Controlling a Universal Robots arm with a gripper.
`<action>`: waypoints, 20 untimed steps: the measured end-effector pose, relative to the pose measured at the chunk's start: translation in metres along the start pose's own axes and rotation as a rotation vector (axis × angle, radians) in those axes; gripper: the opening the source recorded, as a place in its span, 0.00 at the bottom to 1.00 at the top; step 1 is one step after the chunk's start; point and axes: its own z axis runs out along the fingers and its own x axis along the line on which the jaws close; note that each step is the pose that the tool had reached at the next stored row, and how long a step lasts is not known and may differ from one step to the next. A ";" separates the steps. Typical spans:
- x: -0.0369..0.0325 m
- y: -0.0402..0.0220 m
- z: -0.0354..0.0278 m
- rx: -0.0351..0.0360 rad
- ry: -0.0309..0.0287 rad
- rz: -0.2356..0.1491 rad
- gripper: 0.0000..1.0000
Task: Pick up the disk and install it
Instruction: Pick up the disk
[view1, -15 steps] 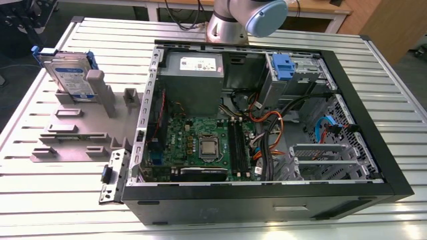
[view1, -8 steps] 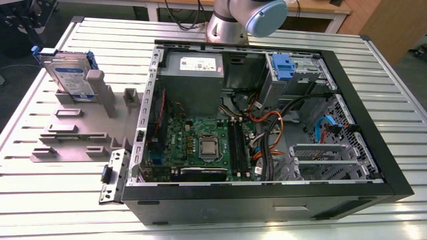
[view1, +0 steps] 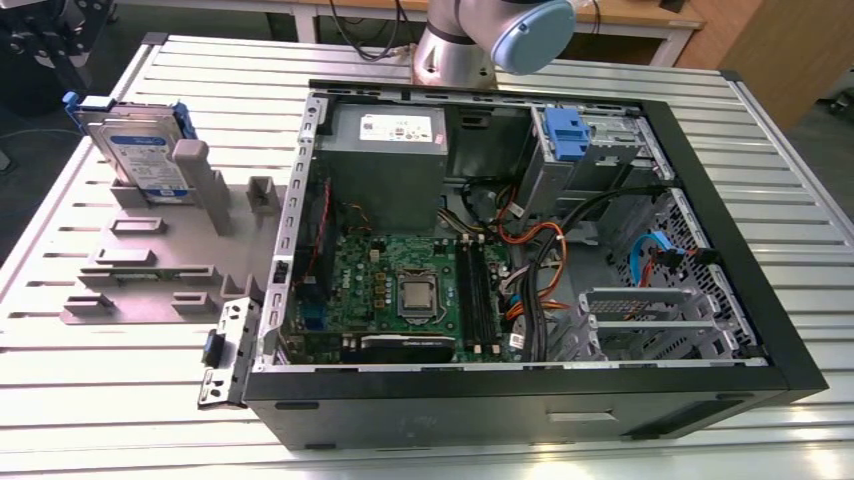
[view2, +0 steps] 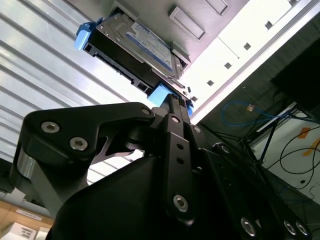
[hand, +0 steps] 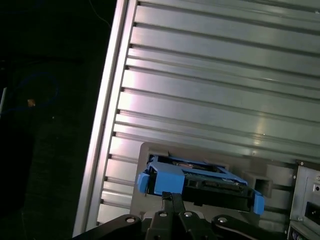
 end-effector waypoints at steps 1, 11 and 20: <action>0.0000 0.0000 0.0000 0.0002 0.0004 -0.010 0.11; 0.0000 0.0000 0.0000 0.0003 0.0009 -0.020 0.11; 0.0000 0.0000 0.0000 0.0003 0.0009 -0.021 0.11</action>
